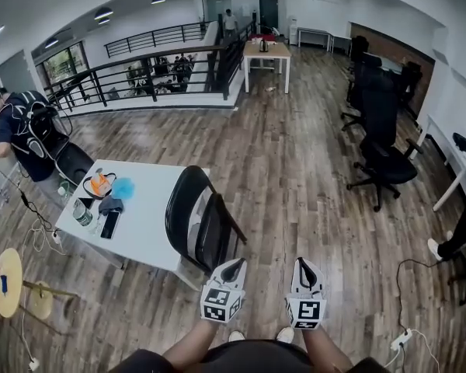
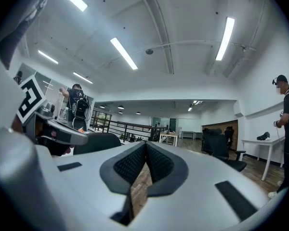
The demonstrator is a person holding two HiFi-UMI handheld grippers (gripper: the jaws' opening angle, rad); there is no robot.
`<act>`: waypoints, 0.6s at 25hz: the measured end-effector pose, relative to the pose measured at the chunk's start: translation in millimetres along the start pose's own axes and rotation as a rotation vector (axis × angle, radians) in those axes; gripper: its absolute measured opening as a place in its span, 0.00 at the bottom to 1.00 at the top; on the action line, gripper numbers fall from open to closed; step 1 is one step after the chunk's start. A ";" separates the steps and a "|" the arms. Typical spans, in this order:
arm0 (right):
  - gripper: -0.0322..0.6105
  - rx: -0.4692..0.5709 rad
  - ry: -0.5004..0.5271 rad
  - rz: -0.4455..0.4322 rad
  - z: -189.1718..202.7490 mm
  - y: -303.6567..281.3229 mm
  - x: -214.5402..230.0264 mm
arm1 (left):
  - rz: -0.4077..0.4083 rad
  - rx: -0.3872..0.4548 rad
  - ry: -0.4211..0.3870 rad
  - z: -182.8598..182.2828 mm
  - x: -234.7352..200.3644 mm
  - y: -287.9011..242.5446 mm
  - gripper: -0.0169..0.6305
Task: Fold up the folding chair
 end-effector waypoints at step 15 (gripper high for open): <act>0.07 0.033 0.035 -0.019 -21.3 -15.1 14.6 | 0.006 0.031 -0.016 -17.1 10.5 -24.9 0.04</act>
Point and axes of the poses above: the fingertips, and each gripper's own axes: y backward along the fingers, x to its right, z out of its underside, the point moved 4 cm from there along y, backward along the fingers, and after that the axes turned 1 degree about -z, right-handed, at the moved point
